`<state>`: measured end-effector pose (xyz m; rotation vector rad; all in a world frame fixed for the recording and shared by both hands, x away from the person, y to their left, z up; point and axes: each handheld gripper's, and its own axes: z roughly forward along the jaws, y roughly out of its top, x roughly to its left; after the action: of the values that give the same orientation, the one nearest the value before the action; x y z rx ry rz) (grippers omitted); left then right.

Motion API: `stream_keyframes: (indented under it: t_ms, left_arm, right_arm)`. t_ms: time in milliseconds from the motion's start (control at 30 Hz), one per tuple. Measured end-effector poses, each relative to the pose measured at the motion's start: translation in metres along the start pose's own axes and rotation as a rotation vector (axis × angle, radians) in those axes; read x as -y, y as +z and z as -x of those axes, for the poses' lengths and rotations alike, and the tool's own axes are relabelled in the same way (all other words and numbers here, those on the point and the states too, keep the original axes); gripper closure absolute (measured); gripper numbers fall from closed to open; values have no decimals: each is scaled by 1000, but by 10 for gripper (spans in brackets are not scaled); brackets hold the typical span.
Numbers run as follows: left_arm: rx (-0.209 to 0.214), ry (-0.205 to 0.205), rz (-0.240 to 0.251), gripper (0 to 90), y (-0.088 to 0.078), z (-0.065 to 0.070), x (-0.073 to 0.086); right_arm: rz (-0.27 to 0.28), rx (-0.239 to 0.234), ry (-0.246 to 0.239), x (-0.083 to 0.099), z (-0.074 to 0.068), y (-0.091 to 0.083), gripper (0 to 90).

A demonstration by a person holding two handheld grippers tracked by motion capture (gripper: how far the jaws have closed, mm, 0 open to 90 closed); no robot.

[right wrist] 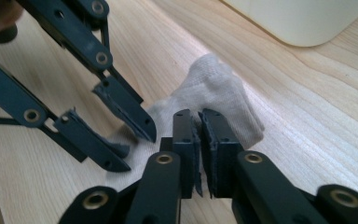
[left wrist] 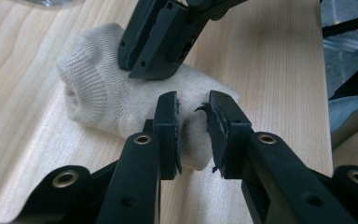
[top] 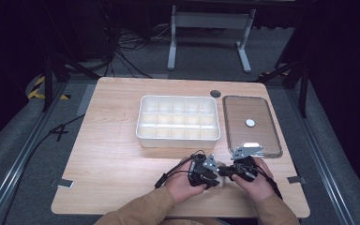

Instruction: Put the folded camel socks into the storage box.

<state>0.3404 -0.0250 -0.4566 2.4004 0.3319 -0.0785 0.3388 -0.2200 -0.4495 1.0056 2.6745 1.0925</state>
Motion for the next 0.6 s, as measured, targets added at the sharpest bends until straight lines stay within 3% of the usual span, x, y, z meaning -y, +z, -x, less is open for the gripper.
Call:
stream_keyframes:
  t_ms: [100, 200, 267, 433, 533, 600]
  left_arm:
    - [0, -4, -21, 758, 1, -1, 1]
    - [-3, -3, -25, 758, 1, 0, 1]
    - [1, -2, -24, 748, 0, -1, 1]
    - [-44, 2, 52, 663, -15, -2, 3]
    - [-91, -2, 21, 592, -15, -5, 4]
    - [-82, -3, -15, 549, -8, -6, 6]
  right_arm:
    - [35, 24, -5, -5, -1, 2, 741]
    - [38, 46, -18, -7, 1, 6, 737]
    - [35, 37, -33, -6, 3, 11, 739]
    - [21, 45, -57, -6, 2, 12, 742]
    - [23, 51, -55, -6, 1, 12, 741]
    - [23, 51, -40, -6, 1, 12, 731]
